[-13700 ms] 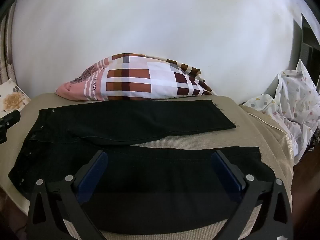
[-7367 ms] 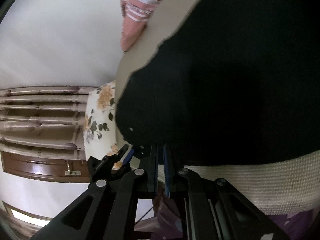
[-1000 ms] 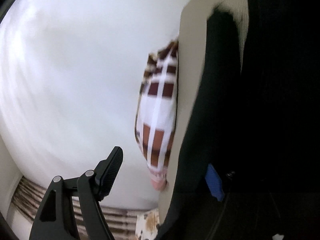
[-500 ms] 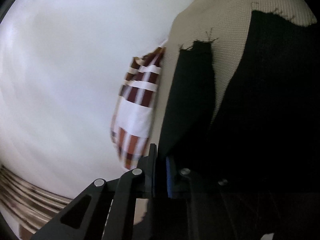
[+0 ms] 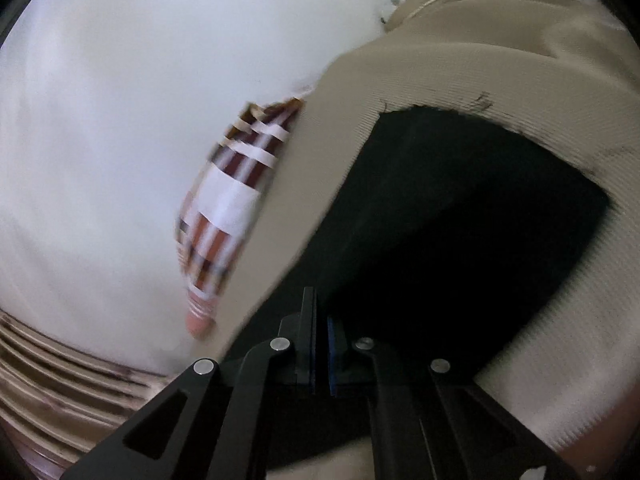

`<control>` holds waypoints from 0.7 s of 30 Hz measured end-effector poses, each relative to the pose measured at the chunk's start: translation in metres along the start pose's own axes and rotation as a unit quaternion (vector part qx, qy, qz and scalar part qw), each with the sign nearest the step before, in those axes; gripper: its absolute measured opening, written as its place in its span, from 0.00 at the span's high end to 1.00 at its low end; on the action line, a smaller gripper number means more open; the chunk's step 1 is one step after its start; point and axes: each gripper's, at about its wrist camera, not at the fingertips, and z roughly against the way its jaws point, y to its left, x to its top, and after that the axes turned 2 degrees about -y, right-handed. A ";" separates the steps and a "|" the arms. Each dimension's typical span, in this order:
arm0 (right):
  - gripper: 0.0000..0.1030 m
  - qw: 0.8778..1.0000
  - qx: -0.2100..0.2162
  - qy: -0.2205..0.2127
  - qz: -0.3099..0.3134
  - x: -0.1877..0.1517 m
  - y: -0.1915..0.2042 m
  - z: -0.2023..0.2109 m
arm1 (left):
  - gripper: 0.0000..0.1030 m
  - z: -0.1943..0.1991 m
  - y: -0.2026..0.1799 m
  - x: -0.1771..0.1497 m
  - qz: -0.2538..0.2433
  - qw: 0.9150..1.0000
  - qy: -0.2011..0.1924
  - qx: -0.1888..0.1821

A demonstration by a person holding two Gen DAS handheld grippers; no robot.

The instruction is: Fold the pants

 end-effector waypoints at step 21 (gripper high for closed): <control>0.95 0.997 -0.025 -0.004 -0.068 -0.020 -0.064 0.016 | 0.85 -0.020 0.029 -0.029 -0.019 0.998 0.058 0.034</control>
